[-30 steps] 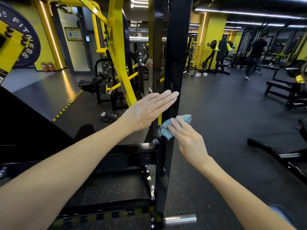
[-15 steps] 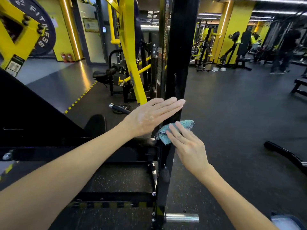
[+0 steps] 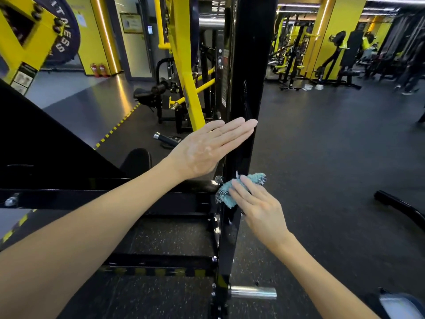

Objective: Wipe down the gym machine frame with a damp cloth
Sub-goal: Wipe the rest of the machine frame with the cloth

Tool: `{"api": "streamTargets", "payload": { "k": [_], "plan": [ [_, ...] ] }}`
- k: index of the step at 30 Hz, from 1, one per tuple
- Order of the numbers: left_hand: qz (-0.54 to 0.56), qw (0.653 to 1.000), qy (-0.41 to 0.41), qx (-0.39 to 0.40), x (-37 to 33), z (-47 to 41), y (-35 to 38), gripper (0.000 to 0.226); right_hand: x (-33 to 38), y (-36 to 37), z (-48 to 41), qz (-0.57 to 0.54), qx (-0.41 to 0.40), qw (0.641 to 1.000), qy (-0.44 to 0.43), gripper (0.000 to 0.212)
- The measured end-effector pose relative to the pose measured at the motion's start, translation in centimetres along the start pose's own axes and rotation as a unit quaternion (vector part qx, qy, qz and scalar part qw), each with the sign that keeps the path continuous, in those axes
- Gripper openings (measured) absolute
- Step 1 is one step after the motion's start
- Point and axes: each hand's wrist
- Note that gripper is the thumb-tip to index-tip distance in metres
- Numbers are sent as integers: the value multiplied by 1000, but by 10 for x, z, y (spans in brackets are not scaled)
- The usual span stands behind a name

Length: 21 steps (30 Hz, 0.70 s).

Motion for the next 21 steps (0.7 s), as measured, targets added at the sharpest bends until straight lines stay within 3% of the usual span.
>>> {"api": "streamTargets", "payload": {
  "k": [4,6,15,18,21],
  "plan": [
    [3,1000,5,-5,2,1,0,73,-13,-18,-43,-6,-89,995,52,33],
    [7,1000,7,-12,0,2,4,73,-13,-14,-52,-10,-120,990,69,35],
    [43,998,14,35,-19,28,18,73,-3,3,1,-1,-20,1000,4,46],
    [43,999,16,29,-18,27,15,68,-12,-21,-28,-21,-84,994,66,50],
    [45,999,13,23,-18,27,12,71,-23,-30,-55,-15,-139,986,93,37]
  ]
}}
Point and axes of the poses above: each hand's wrist, its own z-axis away from the middle knuckle, its own y-axis out of the palm, x = y × z, and after that the axes turned 1 degree about y, right-handed
